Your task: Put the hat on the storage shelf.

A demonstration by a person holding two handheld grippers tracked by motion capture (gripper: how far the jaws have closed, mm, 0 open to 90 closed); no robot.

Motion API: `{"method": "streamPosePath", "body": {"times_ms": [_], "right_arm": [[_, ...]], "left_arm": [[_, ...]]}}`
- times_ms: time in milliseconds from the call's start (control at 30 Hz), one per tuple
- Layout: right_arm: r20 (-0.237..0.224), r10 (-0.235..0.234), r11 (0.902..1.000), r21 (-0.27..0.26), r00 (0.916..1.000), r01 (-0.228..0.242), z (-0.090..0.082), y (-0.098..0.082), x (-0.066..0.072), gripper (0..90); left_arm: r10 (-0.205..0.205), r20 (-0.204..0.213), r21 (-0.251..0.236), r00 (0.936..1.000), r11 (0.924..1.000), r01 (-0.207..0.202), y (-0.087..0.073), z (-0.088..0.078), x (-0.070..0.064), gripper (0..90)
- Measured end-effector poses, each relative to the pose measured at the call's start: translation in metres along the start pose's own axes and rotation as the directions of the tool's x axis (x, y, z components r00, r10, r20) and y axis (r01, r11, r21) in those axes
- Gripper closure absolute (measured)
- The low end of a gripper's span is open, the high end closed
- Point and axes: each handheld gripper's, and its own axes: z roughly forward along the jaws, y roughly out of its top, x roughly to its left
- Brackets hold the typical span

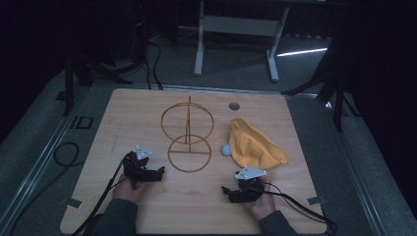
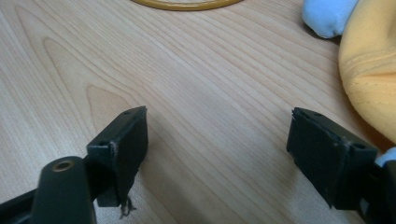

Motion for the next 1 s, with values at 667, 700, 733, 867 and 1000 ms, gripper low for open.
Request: {"method": "streamPosePath", "body": {"times_ms": [667,700,733,867,1000], "right_arm": [[0.043,-0.045,0.9988,0.02,0.9981,0.044,-0.024,-0.008,0.017,40.5],[0.052,-0.046,0.9988,0.02,0.9976,0.045,-0.026,-0.008,0.017,39.8],[0.062,-0.045,0.9988,0.023,0.997,0.044,-0.027,-0.008,0.016,39.3],[0.088,-0.016,0.9999,0.008,0.996,0.015,-0.035,-0.01,0.01,39.1],[0.113,0.03,0.9995,-0.003,0.9931,-0.03,-0.041,-0.014,0.001,39.1]], "left_arm": [[-0.002,-0.002,0.001,1.0,1.0,0.002,0.0,0.0,0.0,2.0],[-0.002,-0.002,0.001,1.0,1.0,0.002,0.0,0.0,0.0,2.0],[-0.002,-0.002,0.001,1.0,1.0,0.002,0.0,0.0,0.0,2.0],[-0.001,-0.002,0.003,1.0,1.0,0.001,0.0,0.0,0.0,2.0],[-0.002,-0.002,0.002,1.0,1.0,0.002,0.0,0.0,0.0,2.0]]}}
